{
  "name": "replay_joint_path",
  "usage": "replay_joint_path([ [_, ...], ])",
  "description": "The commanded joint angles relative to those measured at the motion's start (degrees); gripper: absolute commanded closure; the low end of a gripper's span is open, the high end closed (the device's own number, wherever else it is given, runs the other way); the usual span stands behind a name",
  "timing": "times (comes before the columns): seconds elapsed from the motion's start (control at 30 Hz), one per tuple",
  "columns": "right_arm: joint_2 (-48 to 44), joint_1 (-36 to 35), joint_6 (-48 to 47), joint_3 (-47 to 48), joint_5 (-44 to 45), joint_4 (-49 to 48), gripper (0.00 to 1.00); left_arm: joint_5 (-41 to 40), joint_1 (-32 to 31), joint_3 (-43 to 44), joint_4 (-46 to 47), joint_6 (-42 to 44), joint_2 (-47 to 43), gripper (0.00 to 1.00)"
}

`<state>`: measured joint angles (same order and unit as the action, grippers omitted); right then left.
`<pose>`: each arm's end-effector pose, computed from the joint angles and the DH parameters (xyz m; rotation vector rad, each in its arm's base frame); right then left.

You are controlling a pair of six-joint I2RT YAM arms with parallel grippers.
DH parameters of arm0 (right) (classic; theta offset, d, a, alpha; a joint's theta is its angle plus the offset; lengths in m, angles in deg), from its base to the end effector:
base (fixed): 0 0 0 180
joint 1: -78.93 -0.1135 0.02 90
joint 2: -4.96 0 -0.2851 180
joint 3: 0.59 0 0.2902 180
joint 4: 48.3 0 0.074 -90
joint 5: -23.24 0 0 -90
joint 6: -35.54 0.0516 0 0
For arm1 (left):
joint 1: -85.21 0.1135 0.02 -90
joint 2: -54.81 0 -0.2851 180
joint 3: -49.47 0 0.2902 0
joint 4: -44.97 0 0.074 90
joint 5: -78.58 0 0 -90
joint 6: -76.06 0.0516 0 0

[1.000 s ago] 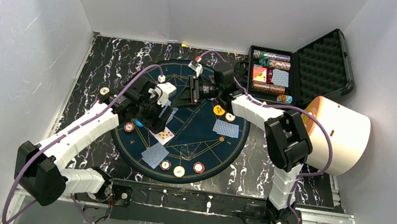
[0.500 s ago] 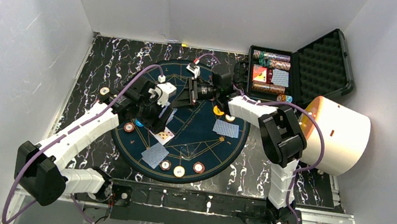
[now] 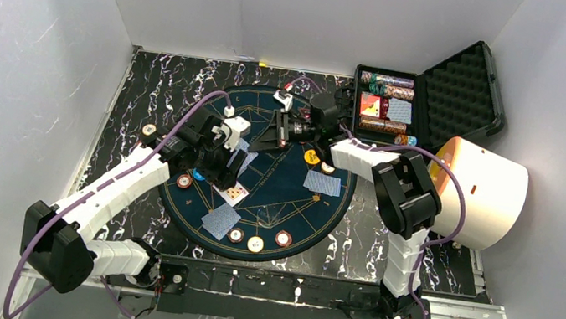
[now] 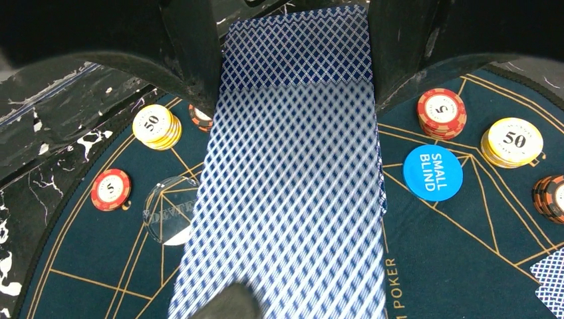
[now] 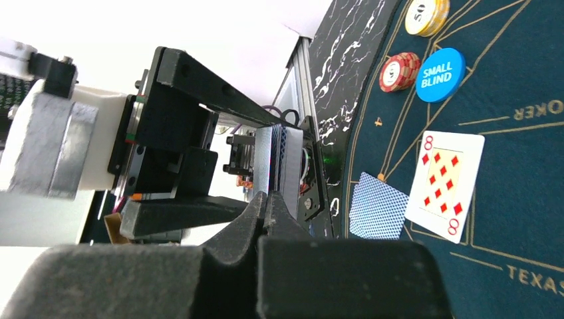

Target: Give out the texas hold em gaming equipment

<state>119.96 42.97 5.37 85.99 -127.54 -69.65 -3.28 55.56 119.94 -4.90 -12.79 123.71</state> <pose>0.3735 0.3266 0.2216 -0.5731 2.0722 2.0021 0.2490 -0.1501 0.2940 0.7119 2.3355 -0.3971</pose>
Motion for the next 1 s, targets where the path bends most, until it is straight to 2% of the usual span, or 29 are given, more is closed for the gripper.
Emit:
replay_joint_path([
  [0.0,-6.84,4.02,-0.88,-2.24,0.4,-4.29,1.0,-0.24,-0.2,-0.63,1.25,-2.85,-1.51,1.0],
  [0.1,-10.3,6.03,-7.13,-2.23,1.41,-2.01,1.0,-2.0,-0.07,-1.29,1.21,-3.99,-1.1,1.0],
  [0.27,-20.17,6.58,-40.28,-5.14,0.03,4.72,1.0,-4.86,1.53,-1.89,0.3,-6.88,-1.43,1.0],
  [0.33,-24.33,6.52,-68.06,-8.62,-4.27,6.92,1.0,-6.64,2.89,-1.94,-1.08,-7.96,-1.61,1.0],
  [0.4,-28.59,5.93,-104.91,-13.45,-3.59,17.75,1.0,-7.96,4.81,-2.15,-2.05,-8.94,-2.47,1.0],
  [0.47,-29.87,3.7,-120.44,-17.63,1.83,17.48,1.0,-8.24,7.17,-2.27,-2.81,-9.39,-3.45,1.0],
  [0.53,-27.73,2.49,-136.9,-17.36,3.09,23.23,1.0,-8.03,9.79,-1.89,-3.37,-9.57,-4.04,1.0],
  [0.57,-26.51,0.52,-145.34,-17.4,7.77,24.76,1.0,-7.91,10.74,-1.72,-3.52,-9.51,-4.23,1.0],
  [0.6,-25.29,-1.12,-149.84,-18.81,12.35,21.83,1.0,-7.77,11.43,-1.61,-3.57,-9.59,-4.45,1.0],
  [0.63,-23.95,-1.6,-150.09,-19.99,13.64,16.82,1.0,-7.48,11.91,-1.45,-3.58,-9.53,-4.44,1.0],
  [0.67,-22.25,-1.79,-151.56,-19.34,13.06,16.84,1.0,-7.26,12.25,-1.23,-3.6,-9.5,-4.37,1.0],
  [0.73,-17.91,-3.64,-160.31,-13.95,15.91,28.2,1.0,-6.94,12.44,-0.56,-3.64,-9.59,-4.07,1.0],
  [0.8,-14.18,-5.89,-165.55,-12.13,20.29,31.49,1.0,-6.55,12.59,-0.08,-3.6,-9.69,-4.04,1.0],
  [0.9,-11.44,-8.59,-165.81,-15.99,23.95,23.21,1.0,-6.02,12.74,0.24,-3.27,-9.14,-3.98,1.0],
  [0.97,-8.87,-9.38,-166.85,-15.03,24.48,24.27,1.0,-5.5,12.82,0.26,-3.0,-8.85,-3.63,1.0],
])
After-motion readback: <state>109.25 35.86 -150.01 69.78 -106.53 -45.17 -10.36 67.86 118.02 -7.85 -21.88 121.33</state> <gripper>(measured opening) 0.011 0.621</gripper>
